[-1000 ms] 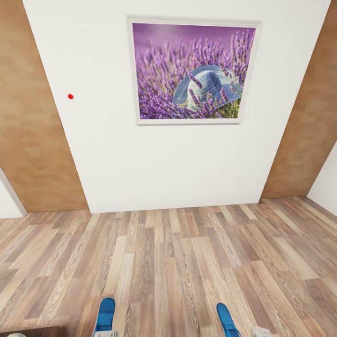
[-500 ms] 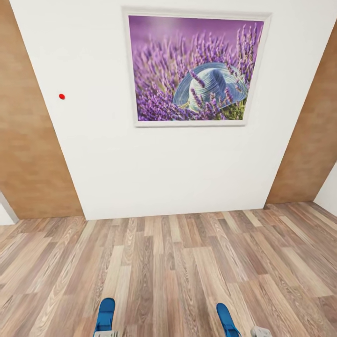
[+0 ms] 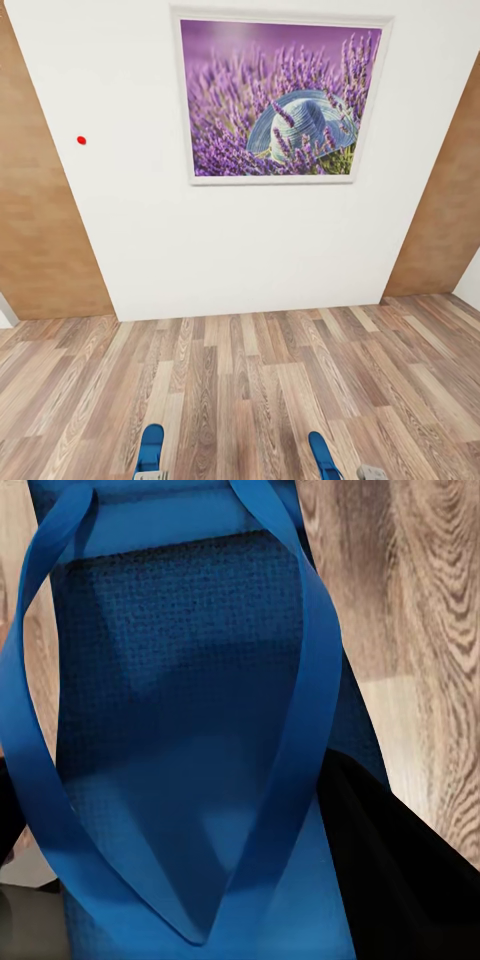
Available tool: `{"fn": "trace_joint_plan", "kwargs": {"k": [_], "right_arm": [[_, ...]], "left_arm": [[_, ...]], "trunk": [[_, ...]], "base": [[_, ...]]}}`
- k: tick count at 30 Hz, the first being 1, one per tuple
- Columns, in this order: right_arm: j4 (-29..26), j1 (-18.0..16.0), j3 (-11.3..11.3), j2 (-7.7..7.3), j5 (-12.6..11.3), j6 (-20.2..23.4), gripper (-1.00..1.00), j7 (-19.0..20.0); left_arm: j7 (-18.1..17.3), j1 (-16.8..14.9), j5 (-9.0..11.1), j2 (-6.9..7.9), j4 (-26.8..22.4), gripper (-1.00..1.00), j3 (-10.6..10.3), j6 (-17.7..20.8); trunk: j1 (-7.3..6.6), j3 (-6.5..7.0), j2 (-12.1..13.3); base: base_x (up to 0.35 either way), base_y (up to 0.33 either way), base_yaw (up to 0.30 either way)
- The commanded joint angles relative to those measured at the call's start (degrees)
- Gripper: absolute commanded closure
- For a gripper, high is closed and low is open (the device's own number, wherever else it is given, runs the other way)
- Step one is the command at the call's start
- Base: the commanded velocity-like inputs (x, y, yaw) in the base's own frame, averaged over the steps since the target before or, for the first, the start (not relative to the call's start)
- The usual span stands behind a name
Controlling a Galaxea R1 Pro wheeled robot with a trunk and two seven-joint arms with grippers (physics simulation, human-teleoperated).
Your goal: In the bedroom, move the book from the bed onto either nightstand, and place the two sandals side by side next to the bed.
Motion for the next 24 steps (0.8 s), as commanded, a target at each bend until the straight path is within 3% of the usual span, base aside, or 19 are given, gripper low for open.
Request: {"fn": "trace_joint_plan", "kwargs": {"k": [1, 16, 24], "right_arm": [[0.0, 0.0, 0.4, -0.02, -0.7, 0.4, 1.0, 0.1], [0.0, 0.0, 0.4, -0.02, -0.7, 0.4, 1.0, 0.1], [0.0, 0.0, 0.4, -0.02, -0.7, 0.5, 1.0, 0.1]], "left_arm": [[-0.2, 0.0, 0.6, 0.02, 0.1, 1.0, -0.5, -0.2], [-0.2, 0.0, 0.6, 0.01, 0.1, 1.0, -0.5, -0.2], [-0.2, 0.0, 0.6, 0.0, 0.1, 1.0, -0.5, -0.2]], "trunk": [[0.0, 0.03, 0.0], [0.0, 1.39, 0.0], [0.0, 1.55, 0.0]], "base": [[0.003, 0.0, 0.0], [0.004, 0.0, 0.0], [0.267, 0.0, 0.0]]}}
